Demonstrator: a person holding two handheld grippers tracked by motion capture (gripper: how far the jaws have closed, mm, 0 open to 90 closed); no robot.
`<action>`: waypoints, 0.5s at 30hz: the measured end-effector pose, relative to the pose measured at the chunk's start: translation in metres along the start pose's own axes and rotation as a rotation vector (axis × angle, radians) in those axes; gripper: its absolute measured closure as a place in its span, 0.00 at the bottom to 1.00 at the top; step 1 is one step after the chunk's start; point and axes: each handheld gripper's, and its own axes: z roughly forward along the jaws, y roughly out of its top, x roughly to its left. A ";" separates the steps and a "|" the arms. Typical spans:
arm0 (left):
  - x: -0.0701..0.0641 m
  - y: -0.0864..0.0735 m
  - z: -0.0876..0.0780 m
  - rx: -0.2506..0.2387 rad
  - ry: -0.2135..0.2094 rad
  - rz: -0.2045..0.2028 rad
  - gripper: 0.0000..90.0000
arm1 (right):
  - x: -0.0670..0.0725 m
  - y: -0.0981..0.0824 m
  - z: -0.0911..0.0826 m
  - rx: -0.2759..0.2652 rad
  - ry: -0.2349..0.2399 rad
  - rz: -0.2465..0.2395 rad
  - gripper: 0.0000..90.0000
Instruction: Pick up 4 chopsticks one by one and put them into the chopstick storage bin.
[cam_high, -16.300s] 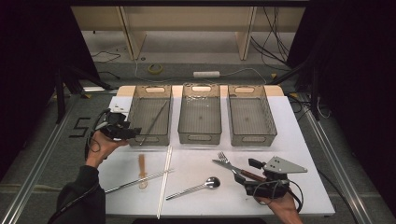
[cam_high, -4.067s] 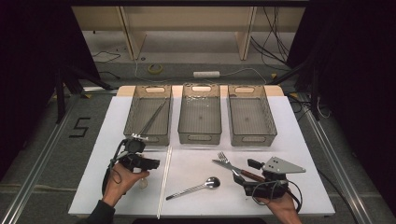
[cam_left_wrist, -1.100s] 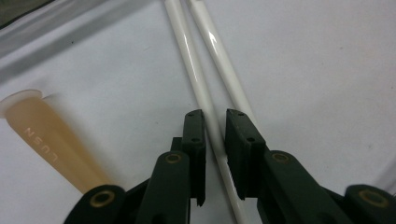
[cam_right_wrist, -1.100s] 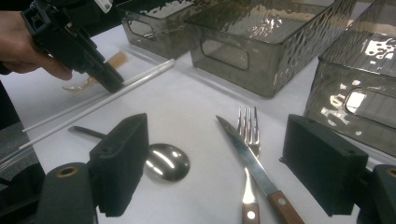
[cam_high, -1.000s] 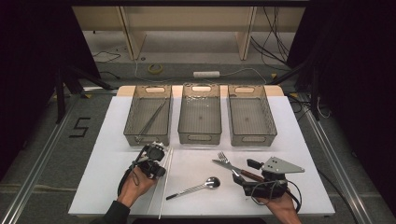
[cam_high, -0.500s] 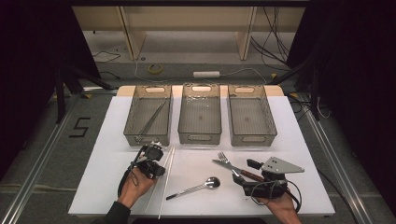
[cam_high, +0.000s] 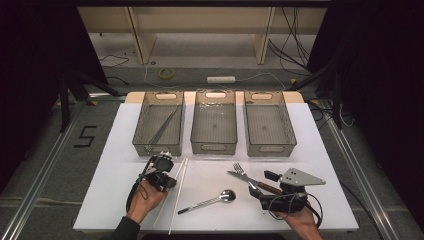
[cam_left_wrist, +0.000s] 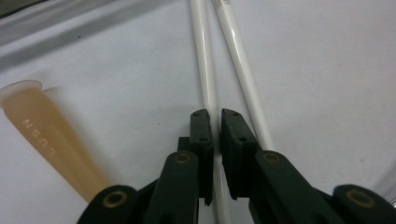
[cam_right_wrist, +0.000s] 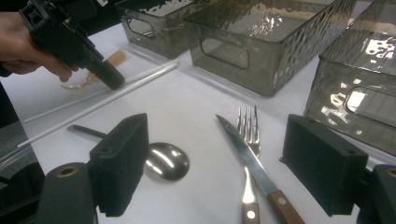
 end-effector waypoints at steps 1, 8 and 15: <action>0.000 0.000 0.000 -0.004 -0.002 -0.005 0.92 | 0.000 0.000 0.000 0.000 0.000 0.000 0.26; 0.000 0.000 0.000 -0.005 -0.002 0.004 0.93 | 0.000 0.000 0.000 0.002 0.000 0.002 0.26; 0.002 0.001 -0.004 -0.013 -0.002 0.018 0.93 | 0.000 0.000 -0.001 -0.001 0.001 0.004 0.26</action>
